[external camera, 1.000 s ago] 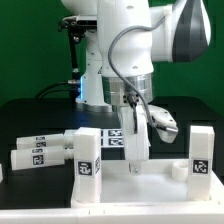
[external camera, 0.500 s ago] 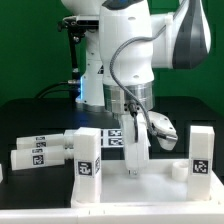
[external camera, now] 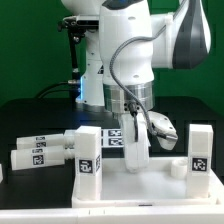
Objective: Assemble desk
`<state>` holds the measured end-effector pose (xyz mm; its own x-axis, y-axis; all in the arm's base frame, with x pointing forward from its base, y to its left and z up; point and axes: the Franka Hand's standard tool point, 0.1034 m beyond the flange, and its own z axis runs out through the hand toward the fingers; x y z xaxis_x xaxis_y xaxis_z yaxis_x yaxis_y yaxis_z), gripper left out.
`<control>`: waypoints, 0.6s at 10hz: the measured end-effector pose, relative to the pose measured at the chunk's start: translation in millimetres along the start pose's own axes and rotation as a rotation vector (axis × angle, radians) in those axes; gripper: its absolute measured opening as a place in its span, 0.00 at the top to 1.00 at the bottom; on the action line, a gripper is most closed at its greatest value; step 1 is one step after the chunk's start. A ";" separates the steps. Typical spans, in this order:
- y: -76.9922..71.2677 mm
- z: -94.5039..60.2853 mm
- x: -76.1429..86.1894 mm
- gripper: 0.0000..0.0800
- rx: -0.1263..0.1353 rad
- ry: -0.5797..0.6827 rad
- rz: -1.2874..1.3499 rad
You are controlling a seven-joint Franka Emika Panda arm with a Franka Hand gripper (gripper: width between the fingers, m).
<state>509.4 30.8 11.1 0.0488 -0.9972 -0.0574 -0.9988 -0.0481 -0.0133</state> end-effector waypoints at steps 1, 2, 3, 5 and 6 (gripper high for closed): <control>0.8 -4.1 1.8 0.93 0.009 0.002 -0.048; 5.4 -9.3 6.4 0.93 0.010 0.004 -0.114; 11.0 -17.5 22.5 0.93 0.013 0.012 -0.238; 22.0 -14.4 47.8 0.93 -0.028 0.008 -0.537; 22.8 -16.7 54.5 0.93 -0.078 0.017 -0.676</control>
Offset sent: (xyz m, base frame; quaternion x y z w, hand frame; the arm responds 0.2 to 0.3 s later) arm -0.0143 -0.0300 0.0170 0.0104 -0.0040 -0.2317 0.9727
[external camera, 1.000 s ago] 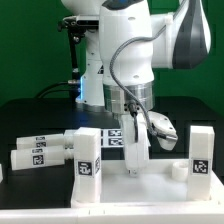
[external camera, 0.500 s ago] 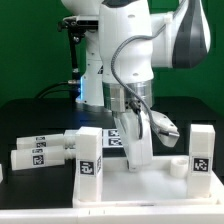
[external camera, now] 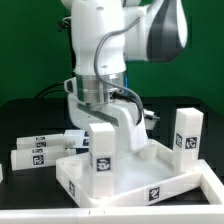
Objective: Assemble desk
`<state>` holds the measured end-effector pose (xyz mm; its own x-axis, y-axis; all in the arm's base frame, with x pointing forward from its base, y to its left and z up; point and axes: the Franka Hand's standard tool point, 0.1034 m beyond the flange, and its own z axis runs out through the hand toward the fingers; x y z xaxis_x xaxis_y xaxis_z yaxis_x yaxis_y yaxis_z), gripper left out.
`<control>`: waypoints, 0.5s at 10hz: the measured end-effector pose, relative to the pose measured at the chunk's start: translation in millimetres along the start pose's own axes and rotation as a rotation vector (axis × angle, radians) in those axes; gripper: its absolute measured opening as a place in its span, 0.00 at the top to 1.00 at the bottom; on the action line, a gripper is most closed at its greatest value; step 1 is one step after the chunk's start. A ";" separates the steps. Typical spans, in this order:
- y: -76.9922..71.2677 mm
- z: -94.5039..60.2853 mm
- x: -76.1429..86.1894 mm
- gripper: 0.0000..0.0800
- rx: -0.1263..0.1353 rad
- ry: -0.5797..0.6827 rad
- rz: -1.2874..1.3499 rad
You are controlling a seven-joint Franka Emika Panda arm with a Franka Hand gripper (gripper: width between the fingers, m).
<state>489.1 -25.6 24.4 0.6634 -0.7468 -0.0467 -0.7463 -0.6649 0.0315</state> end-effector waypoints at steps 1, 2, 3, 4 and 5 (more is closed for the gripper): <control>4.0 -0.2 3.6 0.93 -0.008 0.006 -0.058; 5.1 -2.0 6.7 0.93 -0.010 0.000 -0.148; -3.3 -14.1 15.4 0.93 -0.012 -0.045 -0.270; -20.0 -37.3 28.1 0.93 0.003 -0.077 -0.420; -32.1 -56.2 34.5 0.93 0.027 -0.079 -0.524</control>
Offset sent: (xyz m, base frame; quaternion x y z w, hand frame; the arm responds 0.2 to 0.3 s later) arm 0.0675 0.0028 0.0707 0.0364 -0.0549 -0.3044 0.9503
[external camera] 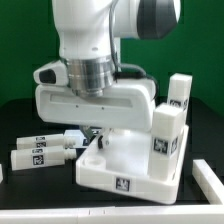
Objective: Assemble desk
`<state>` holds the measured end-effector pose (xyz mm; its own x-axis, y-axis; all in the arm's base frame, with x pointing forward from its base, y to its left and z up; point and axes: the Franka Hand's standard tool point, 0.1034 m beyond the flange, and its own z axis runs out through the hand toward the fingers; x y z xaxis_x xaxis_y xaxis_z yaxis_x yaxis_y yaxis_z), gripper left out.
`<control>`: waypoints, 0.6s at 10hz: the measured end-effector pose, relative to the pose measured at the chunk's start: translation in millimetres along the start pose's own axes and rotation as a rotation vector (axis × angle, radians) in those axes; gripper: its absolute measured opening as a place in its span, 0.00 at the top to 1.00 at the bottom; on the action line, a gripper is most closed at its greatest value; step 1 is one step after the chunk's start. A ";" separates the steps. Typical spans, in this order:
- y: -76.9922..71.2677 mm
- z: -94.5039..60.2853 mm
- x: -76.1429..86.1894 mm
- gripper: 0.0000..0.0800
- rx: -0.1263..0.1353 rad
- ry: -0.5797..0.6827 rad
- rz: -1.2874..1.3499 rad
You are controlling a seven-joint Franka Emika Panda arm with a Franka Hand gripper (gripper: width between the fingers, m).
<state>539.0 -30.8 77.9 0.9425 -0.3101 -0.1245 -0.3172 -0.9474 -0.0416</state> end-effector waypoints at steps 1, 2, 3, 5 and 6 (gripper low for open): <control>-6.3 -16.3 9.0 0.93 -0.008 0.019 -0.150; -2.3 -10.2 6.7 0.93 -0.014 0.020 -0.201; 0.0 -6.2 5.2 0.93 -0.018 0.012 -0.259; -7.1 -15.6 19.1 0.93 -0.035 0.036 -0.517; -20.6 -21.7 29.2 0.93 -0.046 0.052 -0.628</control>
Offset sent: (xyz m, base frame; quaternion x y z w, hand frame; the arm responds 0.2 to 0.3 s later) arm 0.0000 0.0000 0.0000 0.0000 0.0000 -0.1296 0.9916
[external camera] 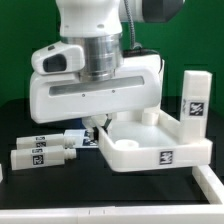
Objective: Assemble desk
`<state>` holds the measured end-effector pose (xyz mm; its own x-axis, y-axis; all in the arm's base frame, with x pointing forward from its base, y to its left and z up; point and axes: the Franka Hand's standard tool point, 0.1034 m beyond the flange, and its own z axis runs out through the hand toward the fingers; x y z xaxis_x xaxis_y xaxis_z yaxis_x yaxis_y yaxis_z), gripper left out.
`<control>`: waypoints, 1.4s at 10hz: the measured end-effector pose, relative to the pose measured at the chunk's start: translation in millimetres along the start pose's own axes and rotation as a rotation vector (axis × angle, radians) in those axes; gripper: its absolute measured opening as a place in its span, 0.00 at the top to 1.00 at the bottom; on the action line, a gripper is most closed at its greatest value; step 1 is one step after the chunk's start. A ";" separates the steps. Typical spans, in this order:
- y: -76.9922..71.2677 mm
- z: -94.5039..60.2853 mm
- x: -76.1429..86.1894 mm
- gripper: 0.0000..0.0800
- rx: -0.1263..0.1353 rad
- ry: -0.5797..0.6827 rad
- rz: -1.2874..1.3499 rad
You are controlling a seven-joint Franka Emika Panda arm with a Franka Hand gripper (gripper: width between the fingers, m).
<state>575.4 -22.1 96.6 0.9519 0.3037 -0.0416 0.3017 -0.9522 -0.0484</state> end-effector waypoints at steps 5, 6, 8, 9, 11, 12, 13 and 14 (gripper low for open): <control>-8.6 11.6 20.4 0.93 -0.082 -0.002 -0.366; -6.6 12.4 19.7 0.93 -0.087 -0.010 -0.454; 8.2 11.3 40.7 0.93 -0.128 -0.018 -0.773; 7.6 10.0 58.0 0.93 -0.153 -0.023 -0.900; 7.6 15.6 66.0 0.93 -0.167 -0.050 -1.072; 11.9 15.3 64.2 0.93 -0.174 -0.067 -1.142; 14.3 15.5 63.3 0.93 -0.180 -0.082 -1.193; 13.8 16.8 64.3 0.93 -0.184 -0.079 -1.195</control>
Offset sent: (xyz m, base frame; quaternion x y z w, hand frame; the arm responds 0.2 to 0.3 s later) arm 0.0000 0.0000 0.0000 0.0000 0.0000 -0.1938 0.9810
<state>639.8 -15.1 76.5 0.0636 0.9896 -0.1290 0.9973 -0.0583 0.0443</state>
